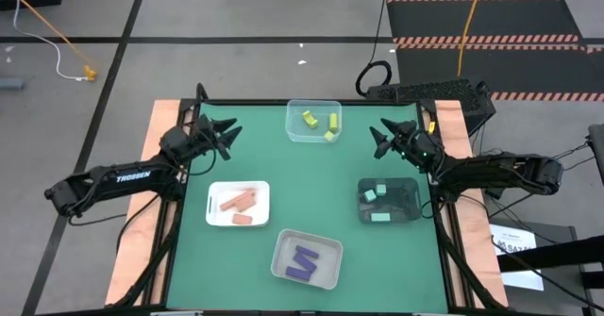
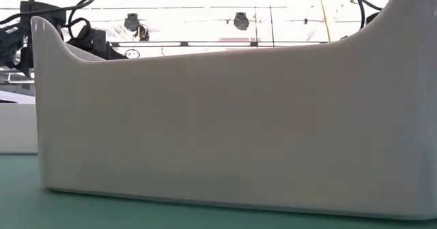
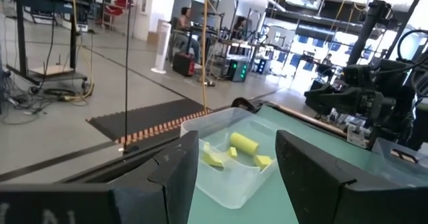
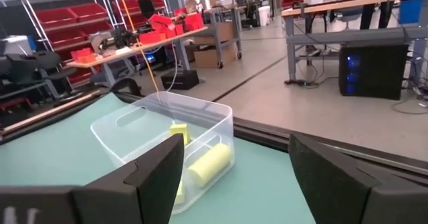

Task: Sort & place blocks by color
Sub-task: Return to home position

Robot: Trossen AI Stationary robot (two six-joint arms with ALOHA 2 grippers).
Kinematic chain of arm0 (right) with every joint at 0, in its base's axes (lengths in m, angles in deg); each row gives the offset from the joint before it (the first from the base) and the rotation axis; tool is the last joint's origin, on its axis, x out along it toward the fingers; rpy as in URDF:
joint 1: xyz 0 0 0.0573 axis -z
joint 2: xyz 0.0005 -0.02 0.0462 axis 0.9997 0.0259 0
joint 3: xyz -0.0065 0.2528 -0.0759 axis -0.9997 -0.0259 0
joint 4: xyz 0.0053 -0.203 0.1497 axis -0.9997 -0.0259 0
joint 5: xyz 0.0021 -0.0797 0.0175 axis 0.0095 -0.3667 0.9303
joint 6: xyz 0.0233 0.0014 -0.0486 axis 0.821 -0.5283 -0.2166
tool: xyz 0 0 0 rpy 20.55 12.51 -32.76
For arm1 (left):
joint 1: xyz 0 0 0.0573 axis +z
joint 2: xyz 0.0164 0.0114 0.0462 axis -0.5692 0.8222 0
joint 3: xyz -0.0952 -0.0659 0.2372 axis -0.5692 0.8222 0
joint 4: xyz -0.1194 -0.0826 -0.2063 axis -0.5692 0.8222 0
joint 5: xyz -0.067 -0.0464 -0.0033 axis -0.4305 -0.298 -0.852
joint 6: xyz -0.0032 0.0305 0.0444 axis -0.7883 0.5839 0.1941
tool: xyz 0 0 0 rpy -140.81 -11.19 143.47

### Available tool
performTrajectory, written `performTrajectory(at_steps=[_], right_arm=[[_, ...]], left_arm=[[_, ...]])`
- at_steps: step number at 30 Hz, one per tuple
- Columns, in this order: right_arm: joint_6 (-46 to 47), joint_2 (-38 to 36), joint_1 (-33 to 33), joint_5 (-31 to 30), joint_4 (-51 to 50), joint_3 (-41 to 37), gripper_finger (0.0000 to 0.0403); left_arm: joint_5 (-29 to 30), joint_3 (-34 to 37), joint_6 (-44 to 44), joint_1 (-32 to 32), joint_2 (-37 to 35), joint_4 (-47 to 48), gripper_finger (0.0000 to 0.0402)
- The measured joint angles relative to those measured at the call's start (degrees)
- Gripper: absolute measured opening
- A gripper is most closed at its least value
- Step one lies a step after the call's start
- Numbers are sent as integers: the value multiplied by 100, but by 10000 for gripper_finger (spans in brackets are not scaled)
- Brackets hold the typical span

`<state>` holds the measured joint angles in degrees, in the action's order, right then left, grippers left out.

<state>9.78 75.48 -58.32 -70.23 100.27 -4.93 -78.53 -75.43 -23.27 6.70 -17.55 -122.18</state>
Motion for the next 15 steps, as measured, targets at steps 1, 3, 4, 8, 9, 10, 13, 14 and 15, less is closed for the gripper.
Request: performTrajectory(at_steps=[1, 3, 4, 8, 9, 10, 13, 14, 15], right_arm=[[13, 1, 0, 1, 11, 0, 263], [24, 0, -2, 13, 19, -2, 263], [38, 0, -2, 13, 16, -4, 263], [28, 0, -2, 7, 17, -7, 263], [27, 0, -2, 8, 19, -9, 263], [22, 0, -2, 8, 20, -11, 263], [19, 0, -2, 9, 20, -13, 263], [19, 0, -2, 9, 18, -13, 263], [18, 0, -2, 8, 18, -13, 263]], left_arm=[[-3, 0, -5, -1, 0, -4, 200], [-7, 0, 7, -1, 0, -3, 200], [-7, 0, 22, -1, 0, -5, 200], [-7, -2, 36, -1, 0, -5, 200], [-7, 0, 36, -1, 0, -4, 200], [-7, -2, 36, -1, 0, -6, 200], [-7, -2, 39, -1, 0, -4, 200], [-7, -2, 39, -1, 0, -6, 200], [-7, -2, 39, -1, 0, -5, 200]])
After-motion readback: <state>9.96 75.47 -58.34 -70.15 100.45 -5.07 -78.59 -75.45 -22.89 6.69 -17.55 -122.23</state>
